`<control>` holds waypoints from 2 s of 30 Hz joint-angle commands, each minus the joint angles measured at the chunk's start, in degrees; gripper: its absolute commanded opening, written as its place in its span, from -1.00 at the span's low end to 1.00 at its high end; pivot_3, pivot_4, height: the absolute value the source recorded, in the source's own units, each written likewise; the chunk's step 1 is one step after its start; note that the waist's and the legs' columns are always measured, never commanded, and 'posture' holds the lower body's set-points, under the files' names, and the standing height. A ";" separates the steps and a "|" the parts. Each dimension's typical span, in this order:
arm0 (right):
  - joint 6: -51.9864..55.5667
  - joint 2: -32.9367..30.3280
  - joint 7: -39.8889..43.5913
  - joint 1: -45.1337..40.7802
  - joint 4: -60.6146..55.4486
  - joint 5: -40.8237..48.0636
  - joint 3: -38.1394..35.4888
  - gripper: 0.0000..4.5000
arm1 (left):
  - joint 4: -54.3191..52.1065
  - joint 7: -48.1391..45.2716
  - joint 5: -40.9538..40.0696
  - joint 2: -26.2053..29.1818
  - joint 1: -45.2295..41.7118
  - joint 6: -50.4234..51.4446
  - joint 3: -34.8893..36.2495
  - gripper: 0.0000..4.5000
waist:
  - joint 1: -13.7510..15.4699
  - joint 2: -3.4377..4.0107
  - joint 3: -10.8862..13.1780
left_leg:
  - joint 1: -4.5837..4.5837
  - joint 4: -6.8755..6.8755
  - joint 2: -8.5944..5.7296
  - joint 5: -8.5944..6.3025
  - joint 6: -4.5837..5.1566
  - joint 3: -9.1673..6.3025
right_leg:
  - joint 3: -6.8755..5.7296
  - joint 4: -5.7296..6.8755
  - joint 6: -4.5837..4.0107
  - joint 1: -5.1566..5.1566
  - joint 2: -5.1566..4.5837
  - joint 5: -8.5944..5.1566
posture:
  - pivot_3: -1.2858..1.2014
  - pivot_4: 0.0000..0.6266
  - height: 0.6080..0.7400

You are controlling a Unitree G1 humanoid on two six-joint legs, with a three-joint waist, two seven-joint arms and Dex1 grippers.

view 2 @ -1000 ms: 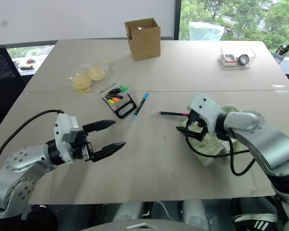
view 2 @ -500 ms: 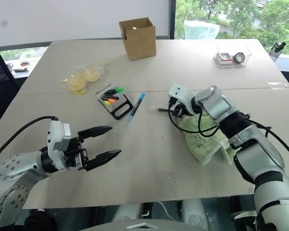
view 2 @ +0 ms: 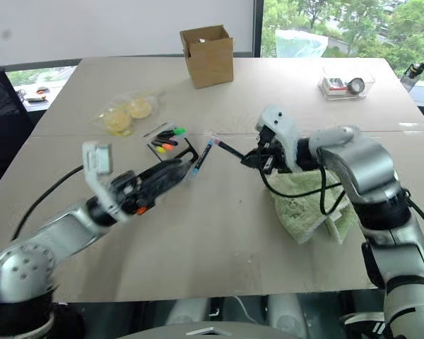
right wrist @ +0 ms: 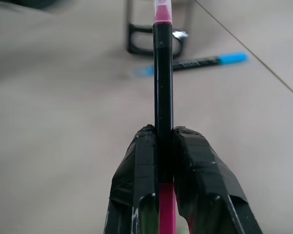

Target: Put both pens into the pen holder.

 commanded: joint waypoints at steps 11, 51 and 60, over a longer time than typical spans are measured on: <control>13.44 10.83 -16.47 1.40 -16.06 8.26 -7.90 -1.00 | 6.63 9.80 -8.34 -5.34 -11.91 1.12 -5.86 -0.99 | 0.00 -0.02 -0.01 | 0.17 0.06 -0.23 0.13 -0.18 0.13 | 0.03 -0.01 -0.02 0.14 0.28 -0.01 | 0.03 -0.52 1.00; -21.72 -7.66 -14.66 19.98 -26.25 22.08 -19.19 0.97 | 16.49 -31.64 88.02 16.67 -17.92 -49.65 -18.34 -0.99 | 0.19 -0.08 0.27 | 0.08 -0.09 0.02 0.02 -0.01 0.22 | 0.01 -0.23 0.07 0.10 0.34 -0.08 | 0.03 -0.52 1.00; -23.24 -9.11 -17.32 22.40 -27.14 24.12 -19.19 1.00 | 21.99 -30.52 93.35 14.42 -19.46 -46.15 -18.06 -0.03 | 0.14 -0.11 0.29 | 0.10 -0.05 0.04 0.02 0.00 0.20 | 0.00 -0.14 0.08 0.10 0.34 -0.07 | 0.03 -0.52 1.00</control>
